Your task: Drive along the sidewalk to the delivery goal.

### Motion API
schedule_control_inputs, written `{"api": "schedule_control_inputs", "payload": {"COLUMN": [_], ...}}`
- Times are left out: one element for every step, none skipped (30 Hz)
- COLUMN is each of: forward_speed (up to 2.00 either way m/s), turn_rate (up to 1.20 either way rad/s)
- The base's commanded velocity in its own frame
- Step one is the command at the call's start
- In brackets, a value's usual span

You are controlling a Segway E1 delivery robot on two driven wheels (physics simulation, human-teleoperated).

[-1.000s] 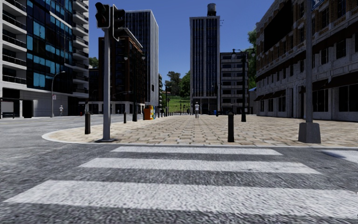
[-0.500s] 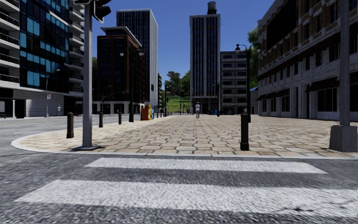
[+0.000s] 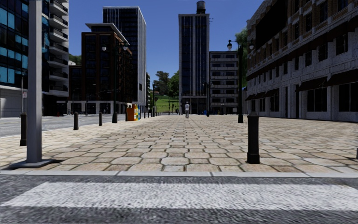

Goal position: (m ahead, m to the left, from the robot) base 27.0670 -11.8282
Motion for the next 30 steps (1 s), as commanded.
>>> {"api": "schedule_control_inputs", "payload": {"forward_speed": [2.0,2.0,2.0,2.0,2.0,2.0,2.0,2.0,2.0,2.0,2.0,2.0,2.0,2.0,2.0,2.0,2.0,2.0,2.0,2.0,2.0,2.0,1.99,1.99,1.82,1.59,1.41,1.33,1.33,1.28], "turn_rate": [-0.27,-0.27,-0.27,-0.27,-0.27,-0.27,-0.27,-0.27,-0.27,-0.27,-0.27,-0.27,-0.27,-0.27,-0.27,-0.27,-0.12,0.0,0.0,0.0,0.0,0.0,0.0,0.0,0.0,0.0,0.0,0.0,0.0,0.0]}}
